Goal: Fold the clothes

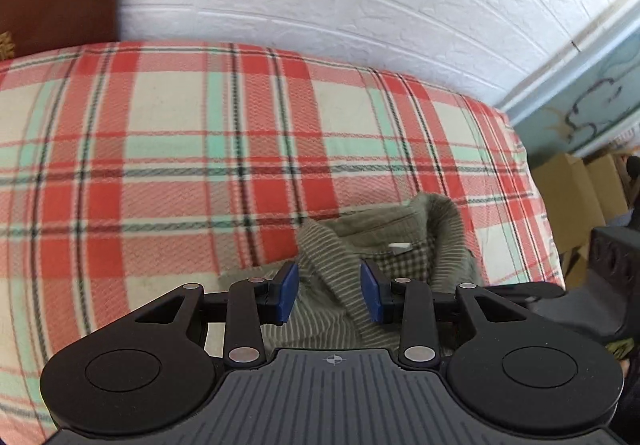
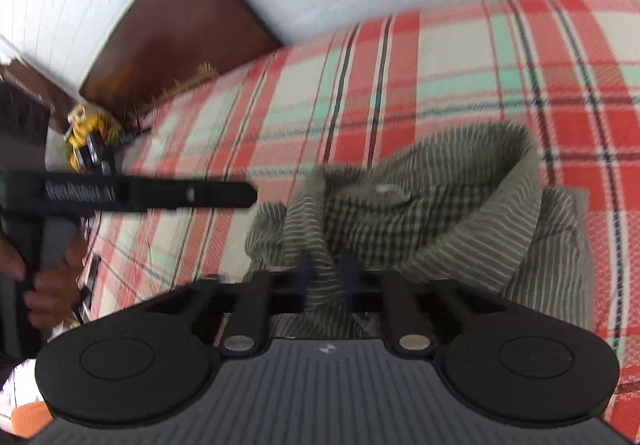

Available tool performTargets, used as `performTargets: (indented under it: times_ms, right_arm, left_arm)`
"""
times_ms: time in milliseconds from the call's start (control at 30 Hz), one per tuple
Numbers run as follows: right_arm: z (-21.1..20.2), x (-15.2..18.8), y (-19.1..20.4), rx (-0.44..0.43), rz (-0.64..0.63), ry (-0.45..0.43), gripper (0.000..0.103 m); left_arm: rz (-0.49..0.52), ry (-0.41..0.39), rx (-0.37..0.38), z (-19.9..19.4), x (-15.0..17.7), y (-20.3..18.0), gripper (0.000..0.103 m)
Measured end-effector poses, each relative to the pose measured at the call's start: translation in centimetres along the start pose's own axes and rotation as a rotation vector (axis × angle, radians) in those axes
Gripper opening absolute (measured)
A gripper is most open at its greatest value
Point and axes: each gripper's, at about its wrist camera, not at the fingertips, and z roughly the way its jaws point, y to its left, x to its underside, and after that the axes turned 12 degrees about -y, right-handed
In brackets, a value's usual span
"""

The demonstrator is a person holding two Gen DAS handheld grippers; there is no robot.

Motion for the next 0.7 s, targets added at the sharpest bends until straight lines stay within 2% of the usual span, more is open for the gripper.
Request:
performTargets:
  times_ms: [100, 233, 367, 467, 500, 533, 633, 700]
  right_arm:
    - [0.3, 0.4, 0.7, -0.006, -0.044, 0.013, 0.010]
    - [0.0, 0.7, 1.3, -0.006, -0.099, 0.015, 0.010]
    - [-0.2, 1.0, 1.7, -0.001, -0.123, 0.017, 0.010]
    - [-0.1, 1.0, 1.9, 0.002, -0.137, 0.014, 0.011]
    - [0.0, 1.1, 2.0, 0.003, -0.137, 0.013, 0.011]
    - [0.1, 1.1, 2.0, 0.005, -0.136, 0.013, 0.011]
    - [0.4, 0.9, 1.7, 0.017, -0.120, 0.006, 0.013]
    - [0.4, 0.6, 1.4, 0.020, -0.099, -0.007, 0.013]
  left_arm:
    - [0.062, 0.074, 0.012, 2.2, -0.7, -1.3, 0.054]
    - [0.127, 0.161, -0.054, 4.9, -0.8, -2.2, 0.056]
    - [0.164, 0.184, -0.057, 5.7, -1.1, -3.1, 0.066]
    - [0.223, 0.217, -0.090, 7.0, -1.0, -4.0, 0.066]
    - [0.250, 0.223, -0.116, 7.3, -1.0, -4.3, 0.060]
    - [0.276, 0.230, -0.142, 7.7, -0.9, -4.6, 0.029]
    - [0.256, 0.214, -0.166, 7.8, -1.0, -4.2, 0.018]
    - [0.216, 0.190, -0.173, 7.7, -1.2, -3.7, 0.017]
